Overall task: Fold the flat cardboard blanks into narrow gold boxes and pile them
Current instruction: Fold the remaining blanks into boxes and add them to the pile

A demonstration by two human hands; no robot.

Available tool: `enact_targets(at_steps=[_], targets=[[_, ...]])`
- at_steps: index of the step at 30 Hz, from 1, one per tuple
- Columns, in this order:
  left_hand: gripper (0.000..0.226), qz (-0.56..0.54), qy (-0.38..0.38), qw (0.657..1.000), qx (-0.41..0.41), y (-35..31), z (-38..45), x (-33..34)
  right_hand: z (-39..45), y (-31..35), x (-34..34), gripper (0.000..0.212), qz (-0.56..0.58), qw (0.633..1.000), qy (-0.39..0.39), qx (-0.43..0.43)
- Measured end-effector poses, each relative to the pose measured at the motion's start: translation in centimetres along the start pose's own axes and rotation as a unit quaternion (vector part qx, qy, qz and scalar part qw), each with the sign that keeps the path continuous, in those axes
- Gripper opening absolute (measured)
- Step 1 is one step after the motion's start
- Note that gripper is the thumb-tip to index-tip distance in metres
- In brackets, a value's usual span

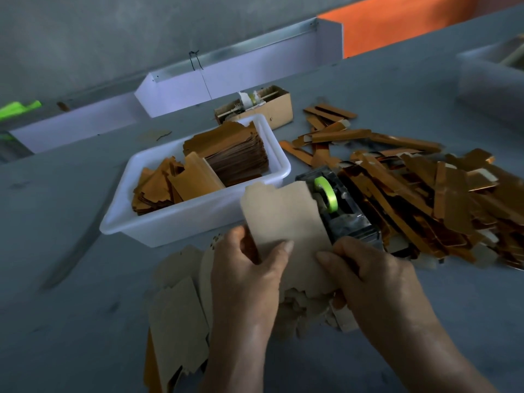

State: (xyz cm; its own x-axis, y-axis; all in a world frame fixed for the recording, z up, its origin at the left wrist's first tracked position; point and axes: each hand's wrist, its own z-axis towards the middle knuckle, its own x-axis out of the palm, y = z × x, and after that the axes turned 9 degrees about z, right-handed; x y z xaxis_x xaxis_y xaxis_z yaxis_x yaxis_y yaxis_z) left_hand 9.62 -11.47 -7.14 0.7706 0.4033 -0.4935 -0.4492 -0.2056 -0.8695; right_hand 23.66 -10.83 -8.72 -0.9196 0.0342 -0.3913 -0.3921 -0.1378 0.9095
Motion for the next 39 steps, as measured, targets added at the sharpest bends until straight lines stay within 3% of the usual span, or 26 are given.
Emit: enact_targets(at_steps=[3, 7, 11, 16, 20, 24, 28, 35, 39], targets=[[0.013, -0.017, -0.033, 0.999, 0.014, 0.0, 0.0, 0.2, -0.2, 0.1, 0.2, 0.031, -0.067, 0.996, -0.014, -0.064], [0.005, -0.039, -0.045, 0.998, 0.032, -0.2, 0.0, 0.2, -0.3, 0.4, 0.2, 0.027, -0.075, 0.993, -0.044, -0.077], [0.011, -0.098, 0.052, 0.994, 0.008, -0.3, -0.1, -0.3, -0.2, 0.8, -0.4, 0.017, -0.002, 0.998, -0.045, -0.047], [0.030, -0.185, 0.150, 0.971, -0.013, -0.5, 0.0, -1.3, 0.1, 0.7, -1.4, 0.002, 0.140, 0.989, 0.019, 0.032], [0.023, -0.158, 0.158, 0.975, 0.009, -0.5, -0.1, -1.2, -0.1, 0.7, -1.9, 0.028, 0.163, 0.984, 0.058, 0.030], [0.024, -0.161, 0.157, 0.974, 0.018, -0.8, -0.4, -0.9, 0.0, 0.1, -1.7, 0.003, 0.207, 0.976, 0.046, 0.049], [0.034, -0.140, 0.106, 0.984, 0.018, -0.9, -0.8, 0.0, -0.2, 0.1, -0.7, 0.017, 0.265, 0.959, 0.073, 0.072], [0.020, -0.141, 0.110, 0.984, 0.006, -1.0, -1.0, 0.3, -0.4, -0.4, -1.1, 0.008, 0.244, 0.965, 0.070, 0.065], [0.015, -0.137, 0.130, 0.982, 0.002, -1.3, -1.1, 0.0, -0.8, 0.1, -1.4, 0.004, 0.117, 0.993, -0.001, 0.002]])
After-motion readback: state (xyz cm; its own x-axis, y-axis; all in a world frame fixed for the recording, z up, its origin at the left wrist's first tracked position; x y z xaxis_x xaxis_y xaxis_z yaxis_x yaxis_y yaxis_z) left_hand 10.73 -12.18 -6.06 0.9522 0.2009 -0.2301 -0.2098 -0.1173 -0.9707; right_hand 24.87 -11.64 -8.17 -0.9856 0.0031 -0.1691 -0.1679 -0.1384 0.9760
